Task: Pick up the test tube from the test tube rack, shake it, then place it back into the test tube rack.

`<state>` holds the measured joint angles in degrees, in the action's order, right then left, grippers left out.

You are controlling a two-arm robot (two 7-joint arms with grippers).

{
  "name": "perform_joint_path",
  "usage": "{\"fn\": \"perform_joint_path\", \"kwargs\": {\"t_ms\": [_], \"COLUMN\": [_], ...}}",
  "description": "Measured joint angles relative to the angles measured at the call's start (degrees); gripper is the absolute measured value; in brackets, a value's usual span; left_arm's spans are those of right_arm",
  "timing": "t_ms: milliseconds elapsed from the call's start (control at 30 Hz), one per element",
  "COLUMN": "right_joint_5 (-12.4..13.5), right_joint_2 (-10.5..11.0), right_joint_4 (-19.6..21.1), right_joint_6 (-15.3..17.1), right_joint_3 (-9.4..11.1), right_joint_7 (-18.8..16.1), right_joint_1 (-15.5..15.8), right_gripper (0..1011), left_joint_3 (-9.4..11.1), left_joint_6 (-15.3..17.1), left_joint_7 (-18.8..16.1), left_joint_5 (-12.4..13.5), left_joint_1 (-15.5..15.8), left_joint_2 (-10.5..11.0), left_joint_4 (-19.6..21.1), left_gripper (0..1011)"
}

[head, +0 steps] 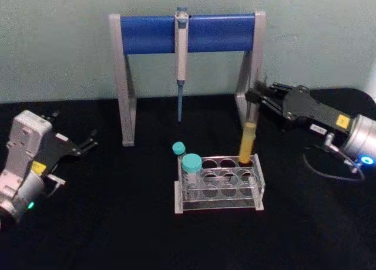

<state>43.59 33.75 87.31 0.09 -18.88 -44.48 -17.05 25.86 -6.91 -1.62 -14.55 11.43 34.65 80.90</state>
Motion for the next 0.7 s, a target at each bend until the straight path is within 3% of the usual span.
{"fn": "perform_joint_path", "kwargs": {"t_ms": [133,200,333,567,700], "right_joint_5": [-2.44,-5.39,-9.68,-18.85,-20.19], "right_joint_2": [2.65,3.67,3.56,-0.67,-3.65], "right_joint_4": [1.76,2.80,3.45,3.24,1.70], "right_joint_6": [0.09,-0.86,-2.32,-4.46,-5.33], "right_joint_3": [0.00,-0.07,-0.37,-1.11,-1.29], "right_joint_7": [2.76,6.33,11.10,20.51,22.48], "right_joint_1": [0.81,1.09,1.09,0.12,-0.66], "right_gripper": [232,232,232,232,232], "left_joint_3": [0.00,0.00,0.00,0.00,0.00], "left_joint_6": [0.00,0.00,0.00,0.00,0.00], "left_joint_7": [0.00,0.00,0.00,0.00,0.00], "left_joint_5": [0.00,0.00,0.00,0.00,0.00], "left_joint_1": [0.00,0.00,0.00,0.00,0.00], "left_joint_2": [0.00,0.00,0.00,0.00,0.00], "left_joint_4": [0.00,0.00,0.00,0.00,0.00], "left_gripper": [1001,1001,1001,1001,1001]}}
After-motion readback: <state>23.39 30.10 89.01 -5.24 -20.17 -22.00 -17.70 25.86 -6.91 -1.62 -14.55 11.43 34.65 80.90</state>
